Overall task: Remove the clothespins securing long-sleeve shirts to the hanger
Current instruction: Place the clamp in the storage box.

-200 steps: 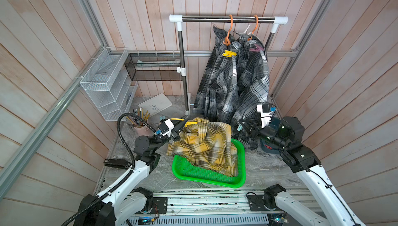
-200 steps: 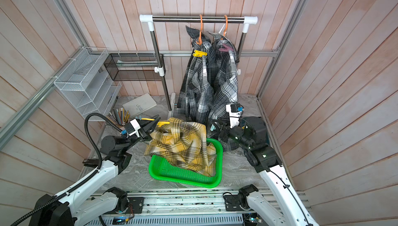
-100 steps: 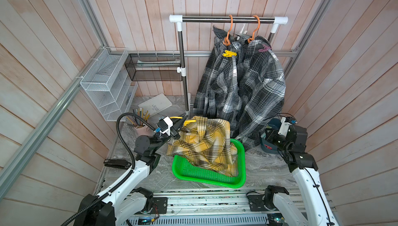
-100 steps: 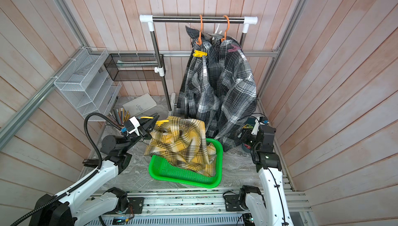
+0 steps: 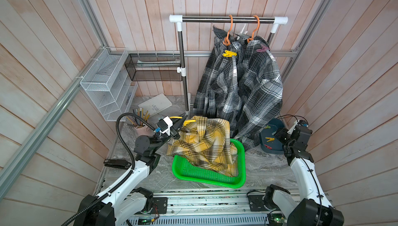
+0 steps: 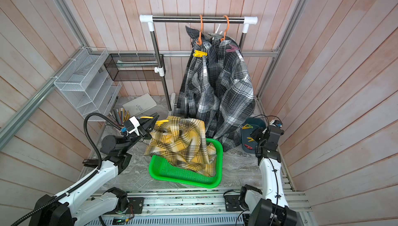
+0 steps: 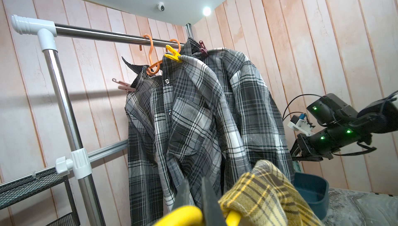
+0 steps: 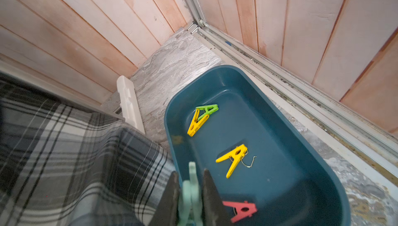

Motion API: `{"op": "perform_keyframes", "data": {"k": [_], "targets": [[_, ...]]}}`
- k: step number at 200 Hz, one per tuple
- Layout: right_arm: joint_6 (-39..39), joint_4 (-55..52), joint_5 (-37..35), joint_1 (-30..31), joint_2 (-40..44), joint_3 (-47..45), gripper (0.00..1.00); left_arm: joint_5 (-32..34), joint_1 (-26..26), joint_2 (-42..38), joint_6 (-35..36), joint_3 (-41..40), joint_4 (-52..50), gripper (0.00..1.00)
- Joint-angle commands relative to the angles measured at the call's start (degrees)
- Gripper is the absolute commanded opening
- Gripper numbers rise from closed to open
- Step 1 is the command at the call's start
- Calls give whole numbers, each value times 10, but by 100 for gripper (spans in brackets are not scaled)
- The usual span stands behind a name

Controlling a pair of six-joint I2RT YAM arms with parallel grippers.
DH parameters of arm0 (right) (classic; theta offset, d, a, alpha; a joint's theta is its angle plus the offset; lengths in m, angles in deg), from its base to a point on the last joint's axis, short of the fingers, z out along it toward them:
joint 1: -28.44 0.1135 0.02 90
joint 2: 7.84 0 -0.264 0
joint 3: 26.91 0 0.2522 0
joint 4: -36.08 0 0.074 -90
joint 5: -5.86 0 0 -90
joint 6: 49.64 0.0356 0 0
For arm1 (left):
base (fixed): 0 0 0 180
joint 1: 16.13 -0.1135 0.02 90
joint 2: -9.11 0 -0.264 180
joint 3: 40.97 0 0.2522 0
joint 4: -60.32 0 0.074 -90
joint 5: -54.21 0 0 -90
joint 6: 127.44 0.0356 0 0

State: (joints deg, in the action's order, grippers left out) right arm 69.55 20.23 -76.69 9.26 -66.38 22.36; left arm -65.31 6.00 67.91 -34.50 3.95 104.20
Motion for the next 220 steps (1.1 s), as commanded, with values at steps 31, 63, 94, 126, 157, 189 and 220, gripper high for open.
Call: {"op": "perform_keyframes", "data": {"k": [31, 63, 94, 126, 157, 189, 220], "targets": [[6, 93, -32, -2, -63, -6, 30, 11, -2, -11, 1, 9, 5, 0], [-5, 83, -36, -2, -70, 18, 60, 9, -2, -6, 0, 10, 7, 0], [-11, 66, -31, -2, -25, 58, 66, 9, -2, -2, -3, 11, 10, 0], [-16, 84, 25, 4, 60, 94, 67, 10, -2, 0, -1, 12, 6, 0], [-35, 122, 72, 49, 113, 143, 67, 12, -2, 7, -4, 13, 6, 0], [-118, 121, 102, 165, 125, 206, 66, 23, -2, 10, -13, 17, 5, 0], [-216, 68, 175, 290, 102, 275, 65, 34, -2, 8, -19, 21, -5, 0]]}}
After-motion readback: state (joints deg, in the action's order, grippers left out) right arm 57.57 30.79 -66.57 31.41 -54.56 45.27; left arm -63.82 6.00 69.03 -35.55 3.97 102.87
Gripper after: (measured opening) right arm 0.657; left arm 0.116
